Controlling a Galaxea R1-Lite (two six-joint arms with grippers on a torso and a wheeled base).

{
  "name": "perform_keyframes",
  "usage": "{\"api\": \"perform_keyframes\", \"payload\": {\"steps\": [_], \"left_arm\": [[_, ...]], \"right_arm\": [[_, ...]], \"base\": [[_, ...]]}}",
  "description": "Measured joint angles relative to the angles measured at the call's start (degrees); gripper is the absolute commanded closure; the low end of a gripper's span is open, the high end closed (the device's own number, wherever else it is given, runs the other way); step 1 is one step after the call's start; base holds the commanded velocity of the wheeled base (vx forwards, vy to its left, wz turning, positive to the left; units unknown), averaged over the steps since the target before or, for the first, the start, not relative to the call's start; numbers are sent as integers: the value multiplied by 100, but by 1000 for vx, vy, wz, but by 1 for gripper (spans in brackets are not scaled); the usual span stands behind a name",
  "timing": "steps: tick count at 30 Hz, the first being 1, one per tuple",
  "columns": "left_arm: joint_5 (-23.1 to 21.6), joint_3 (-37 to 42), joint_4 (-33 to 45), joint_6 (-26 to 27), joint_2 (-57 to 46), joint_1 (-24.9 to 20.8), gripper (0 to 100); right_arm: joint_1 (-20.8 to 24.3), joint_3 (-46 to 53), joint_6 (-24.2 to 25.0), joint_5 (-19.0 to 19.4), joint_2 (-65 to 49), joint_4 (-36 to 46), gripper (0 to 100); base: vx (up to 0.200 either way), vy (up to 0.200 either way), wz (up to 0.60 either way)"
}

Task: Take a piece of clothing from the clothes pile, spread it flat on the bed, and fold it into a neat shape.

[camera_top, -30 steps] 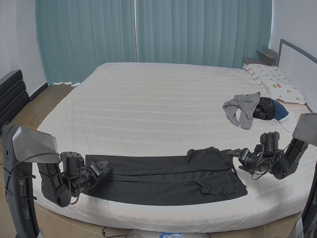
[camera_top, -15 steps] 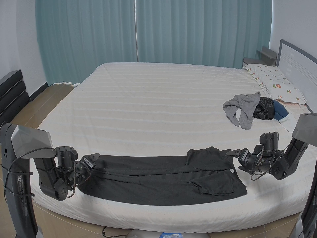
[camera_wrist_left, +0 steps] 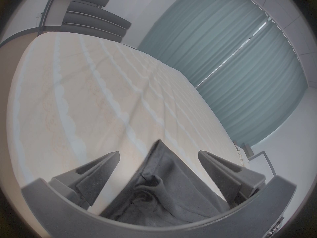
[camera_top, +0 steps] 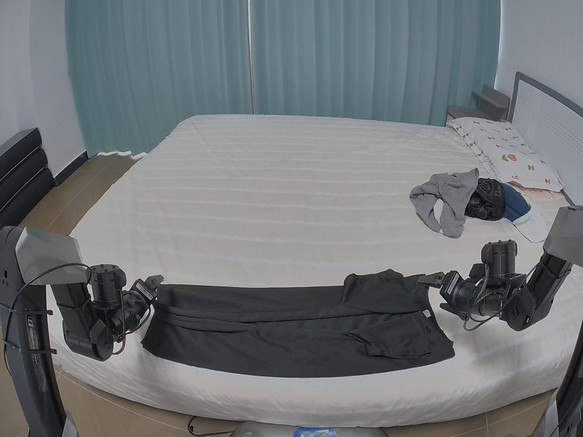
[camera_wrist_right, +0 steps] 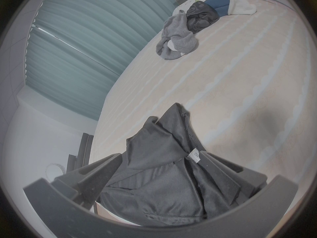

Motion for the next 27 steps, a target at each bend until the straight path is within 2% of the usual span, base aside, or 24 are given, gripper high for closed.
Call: {"api": "perform_keyframes", "payload": {"steps": [5,10,15,24,25,27], "left_arm": [[-399,2,0,-176,0,137,0],[-579,11,0,-430,-4,219,0],[-596,7,0,-461,-4,243,0],[-601,16,1,-461,-4,243,0],[-602,18,1,-461,-1,243,0],[-601,24,1,-461,-1,239,0]], "right_arm": [[69,74,-479,52,99,-24,0],[78,60,-1019,178,358,-43,0],[54,-107,-1035,488,560,-57,0],[30,-196,-1070,646,766,-177,0],[30,-210,-1074,644,796,-244,100],[23,-232,-1085,640,866,-355,100]], "base": [[0,0,0],[0,0,0],[0,0,0],[0,0,0],[0,0,0],[0,0,0]]}}
